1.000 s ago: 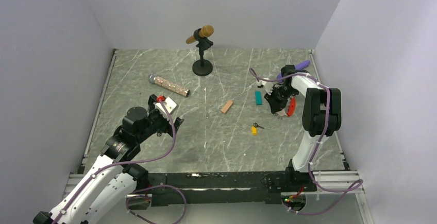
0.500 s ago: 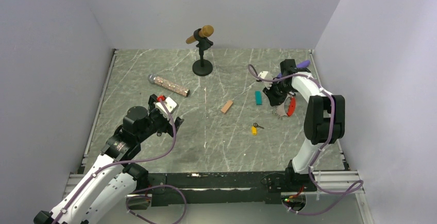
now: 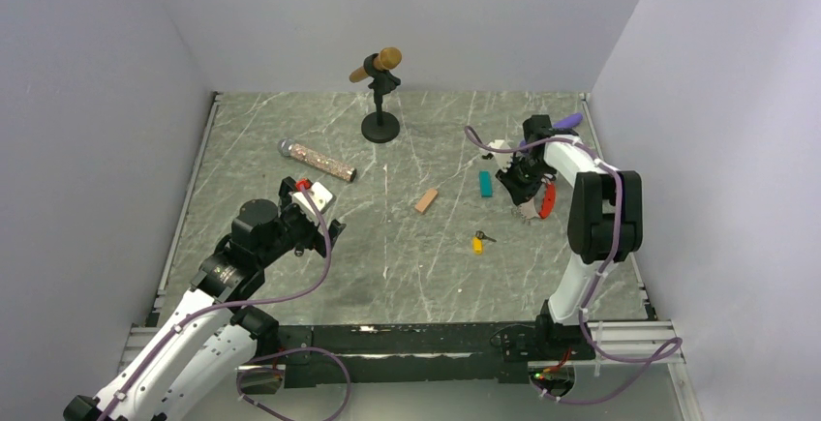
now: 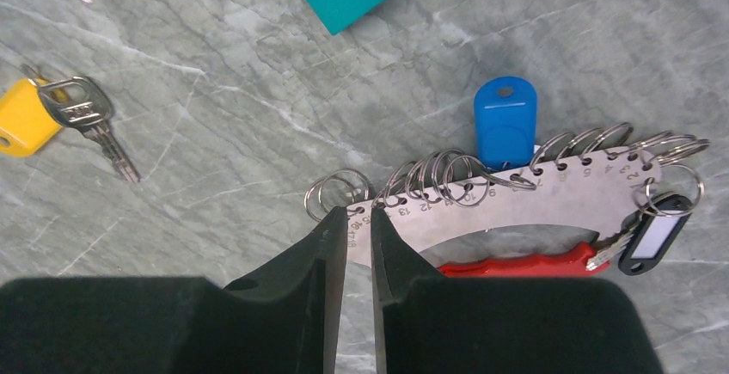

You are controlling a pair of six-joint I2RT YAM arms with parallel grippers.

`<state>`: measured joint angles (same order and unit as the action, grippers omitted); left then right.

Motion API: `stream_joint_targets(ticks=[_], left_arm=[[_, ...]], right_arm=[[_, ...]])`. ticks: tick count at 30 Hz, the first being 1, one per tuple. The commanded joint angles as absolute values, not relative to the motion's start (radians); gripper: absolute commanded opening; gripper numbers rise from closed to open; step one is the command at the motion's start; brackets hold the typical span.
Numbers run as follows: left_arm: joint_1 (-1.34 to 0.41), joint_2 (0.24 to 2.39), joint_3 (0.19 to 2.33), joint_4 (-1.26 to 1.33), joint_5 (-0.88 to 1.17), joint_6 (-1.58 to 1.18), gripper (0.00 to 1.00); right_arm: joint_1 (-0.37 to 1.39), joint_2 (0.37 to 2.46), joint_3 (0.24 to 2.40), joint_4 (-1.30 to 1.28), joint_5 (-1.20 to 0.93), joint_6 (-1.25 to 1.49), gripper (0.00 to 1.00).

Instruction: Put the keys on the keyring

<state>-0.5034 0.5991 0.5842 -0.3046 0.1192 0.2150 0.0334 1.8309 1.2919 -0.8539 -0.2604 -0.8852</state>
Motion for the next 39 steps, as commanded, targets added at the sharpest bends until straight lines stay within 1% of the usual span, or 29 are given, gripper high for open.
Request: stream_joint_targets(ticks=[1, 11, 17, 29, 36, 39], left_arm=[[-0.499, 0.595, 0.62, -0.282, 0.139, 0.207, 0.99], [-0.497, 0.592, 0.62, -0.281, 0.139, 0.206, 0.99], [-0.496, 0.591, 0.621, -0.282, 0.139, 0.206, 0.99], [-0.497, 0.588, 0.62, -0.281, 0.14, 0.206, 0.99], [-0.497, 0.587, 0.62, -0.281, 0.141, 0.206, 0.99], [-0.496, 0.588, 0.62, -0.281, 0.14, 0.207, 0.99]], right_arm=[[0.031, 1.859, 1.331, -0.882, -0.21, -0.859, 0.21], [0.031, 1.874, 1.321, -0.859, -0.177, -0.844, 0.24], [0.032, 1.881, 1.32, -0.847, -0.179, -0.838, 0.24], [0.043, 1.89, 1.304, -0.794, -0.161, -0.814, 0.21], [0.053, 1.894, 1.299, -0.774, -0.151, -0.803, 0.17], [0.057, 1.896, 1.303, -0.769, -0.145, -0.793, 0.14]])
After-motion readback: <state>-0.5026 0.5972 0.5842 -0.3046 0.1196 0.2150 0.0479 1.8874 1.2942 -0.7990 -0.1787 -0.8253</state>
